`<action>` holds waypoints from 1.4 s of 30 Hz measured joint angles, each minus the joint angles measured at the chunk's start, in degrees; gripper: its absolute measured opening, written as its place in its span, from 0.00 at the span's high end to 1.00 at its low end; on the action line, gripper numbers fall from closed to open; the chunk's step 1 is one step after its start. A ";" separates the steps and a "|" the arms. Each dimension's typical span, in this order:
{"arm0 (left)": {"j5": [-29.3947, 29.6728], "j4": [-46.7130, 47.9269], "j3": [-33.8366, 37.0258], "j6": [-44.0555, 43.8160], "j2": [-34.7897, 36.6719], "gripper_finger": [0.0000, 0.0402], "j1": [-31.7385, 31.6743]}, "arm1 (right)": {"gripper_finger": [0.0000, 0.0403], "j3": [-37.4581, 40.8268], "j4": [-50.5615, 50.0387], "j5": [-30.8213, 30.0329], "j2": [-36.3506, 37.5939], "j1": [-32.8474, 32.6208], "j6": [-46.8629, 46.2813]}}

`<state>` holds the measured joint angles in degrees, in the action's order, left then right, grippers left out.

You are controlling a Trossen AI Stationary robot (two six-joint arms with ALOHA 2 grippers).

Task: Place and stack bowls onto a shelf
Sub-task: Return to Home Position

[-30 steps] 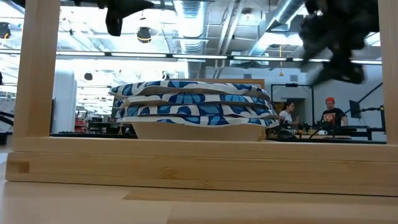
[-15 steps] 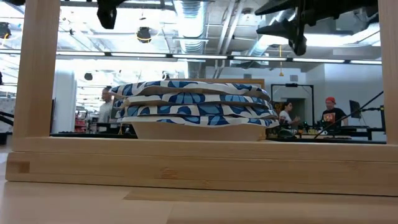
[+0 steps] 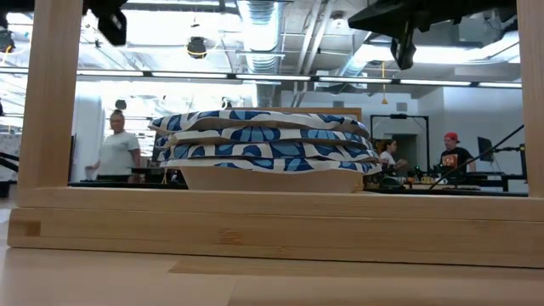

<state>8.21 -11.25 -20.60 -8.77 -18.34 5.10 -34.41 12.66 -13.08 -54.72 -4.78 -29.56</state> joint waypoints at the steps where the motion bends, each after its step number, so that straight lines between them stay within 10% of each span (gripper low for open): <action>1: 0.00 -1.08 1.79 -0.10 1.80 1.00 0.00 | 0.94 0.00 -0.02 0.00 0.00 0.00 0.04; 10: 0.09 -3.31 12.84 2.51 18.13 1.00 -0.02 | 0.95 0.00 -0.10 0.08 0.00 0.04 -1.85; 32: -3.71 1.75 20.02 -2.13 18.09 1.00 -1.90 | 0.95 0.48 -14.39 7.94 2.67 -0.75 -0.68; 42: -3.26 9.36 19.87 -2.24 17.74 1.00 -1.90 | 0.95 18.59 -4.50 11.58 20.43 0.49 -1.04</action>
<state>4.95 -1.89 -0.73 -11.00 -0.60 3.20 -15.82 8.16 -1.50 -34.29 -4.28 -30.60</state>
